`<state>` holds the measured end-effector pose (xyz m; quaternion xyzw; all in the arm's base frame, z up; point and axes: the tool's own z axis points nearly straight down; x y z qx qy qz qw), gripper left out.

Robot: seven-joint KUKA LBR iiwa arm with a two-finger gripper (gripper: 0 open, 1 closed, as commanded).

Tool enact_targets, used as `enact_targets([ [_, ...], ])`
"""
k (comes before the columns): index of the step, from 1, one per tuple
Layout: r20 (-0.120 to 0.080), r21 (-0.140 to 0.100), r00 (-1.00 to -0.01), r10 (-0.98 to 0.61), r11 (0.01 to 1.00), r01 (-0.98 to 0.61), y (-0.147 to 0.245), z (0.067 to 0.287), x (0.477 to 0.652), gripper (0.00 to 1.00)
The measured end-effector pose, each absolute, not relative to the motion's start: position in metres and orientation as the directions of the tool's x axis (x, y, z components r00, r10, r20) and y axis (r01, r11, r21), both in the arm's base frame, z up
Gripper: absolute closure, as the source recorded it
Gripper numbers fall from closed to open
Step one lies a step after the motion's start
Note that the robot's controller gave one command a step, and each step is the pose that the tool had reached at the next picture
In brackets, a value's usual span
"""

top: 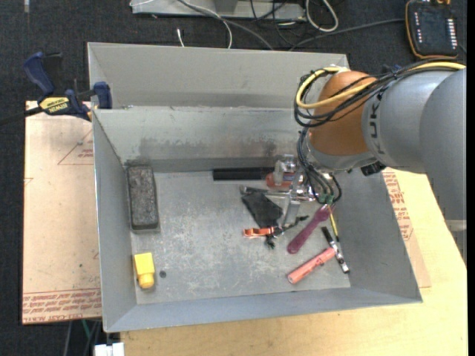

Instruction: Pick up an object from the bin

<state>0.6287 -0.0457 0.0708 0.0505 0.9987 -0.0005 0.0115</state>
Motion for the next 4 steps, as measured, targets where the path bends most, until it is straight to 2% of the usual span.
enact_targets([
  [1,-0.011,0.001,-0.994,-0.11,0.994,-0.11,-0.033,0.073,0.59,1.0],
  [2,-0.011,0.001,-0.994,-0.11,0.994,-0.11,-0.033,0.073,0.59,1.0],
  [3,0.002,0.004,-0.994,-0.111,0.994,-0.111,-0.032,0.09,0.586,1.0],
  [4,-0.008,0.002,-0.994,-0.111,0.994,-0.111,-0.032,0.123,0.589,1.0],
])
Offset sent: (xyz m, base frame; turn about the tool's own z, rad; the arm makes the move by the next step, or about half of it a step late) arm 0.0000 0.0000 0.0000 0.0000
